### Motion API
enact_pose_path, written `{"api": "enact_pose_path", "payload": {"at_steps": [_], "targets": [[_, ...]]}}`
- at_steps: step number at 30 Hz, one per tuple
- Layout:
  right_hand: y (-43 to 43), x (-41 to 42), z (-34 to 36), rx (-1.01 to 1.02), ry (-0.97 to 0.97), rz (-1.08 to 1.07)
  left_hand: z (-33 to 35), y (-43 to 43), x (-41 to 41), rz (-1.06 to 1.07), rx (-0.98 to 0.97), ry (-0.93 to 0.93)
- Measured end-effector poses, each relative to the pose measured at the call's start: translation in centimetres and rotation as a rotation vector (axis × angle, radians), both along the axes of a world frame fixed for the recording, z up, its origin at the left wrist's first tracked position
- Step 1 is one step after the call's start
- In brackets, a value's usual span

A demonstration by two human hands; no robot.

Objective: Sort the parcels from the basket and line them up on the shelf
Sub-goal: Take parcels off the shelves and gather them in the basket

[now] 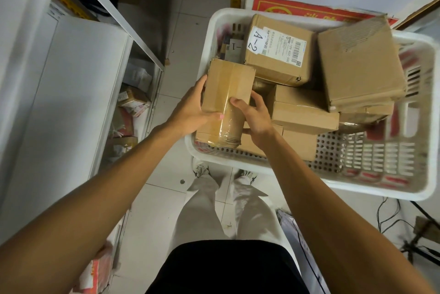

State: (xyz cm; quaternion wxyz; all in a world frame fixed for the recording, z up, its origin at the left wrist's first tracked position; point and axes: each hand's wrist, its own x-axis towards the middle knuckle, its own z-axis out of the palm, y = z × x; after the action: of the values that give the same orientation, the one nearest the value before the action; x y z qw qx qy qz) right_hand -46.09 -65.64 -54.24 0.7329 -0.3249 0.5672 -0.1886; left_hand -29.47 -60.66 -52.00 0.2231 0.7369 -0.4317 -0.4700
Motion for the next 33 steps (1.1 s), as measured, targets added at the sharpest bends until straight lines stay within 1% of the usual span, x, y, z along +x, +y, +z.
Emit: {"api": "enact_pose_path", "payload": {"at_steps": [5, 10, 13, 18, 21, 24, 27, 30, 33], "targets": [[0.9, -0.2, -0.3, -0.039, 0.018, -0.021, -0.1, 0.6, -0.1, 0.05, -0.057, -0.001], [1.3, -0.2, -0.5, -0.112, 0.013, 0.002, 0.1, 0.9, -0.5, 0.042, -0.076, 0.001], [1.6, 0.1, -0.9, -0.19, 0.05, -0.003, -0.1, 1.0, -0.7, 0.049, -0.107, -0.027], [2.4, 1.3, -1.3, -0.296, 0.147, -0.024, -1.8, 1.3, 0.4, 0.052, -0.137, -0.021], [2.5, 1.4, -1.5, -0.317, 0.17, -0.02, -2.2, 1.4, 0.6, 0.039, -0.151, -0.034], [3.1, 1.3, -1.1, -0.289, 0.159, -0.008, -2.3, 2.0, -0.1, 0.097, -0.163, -0.021], [3.6, 1.2, -0.4, -0.188, 0.191, -0.058, -2.1, 2.4, -1.1, 0.145, -0.08, -0.001], [3.7, 1.4, 0.8, -0.117, 0.196, -0.097, -1.3, 2.2, -1.0, 0.133, -0.014, 0.024], [4.4, 1.1, 2.1, -0.124, 0.178, -0.101, -0.2, 2.6, -0.6, 0.059, 0.044, 0.007]]}}
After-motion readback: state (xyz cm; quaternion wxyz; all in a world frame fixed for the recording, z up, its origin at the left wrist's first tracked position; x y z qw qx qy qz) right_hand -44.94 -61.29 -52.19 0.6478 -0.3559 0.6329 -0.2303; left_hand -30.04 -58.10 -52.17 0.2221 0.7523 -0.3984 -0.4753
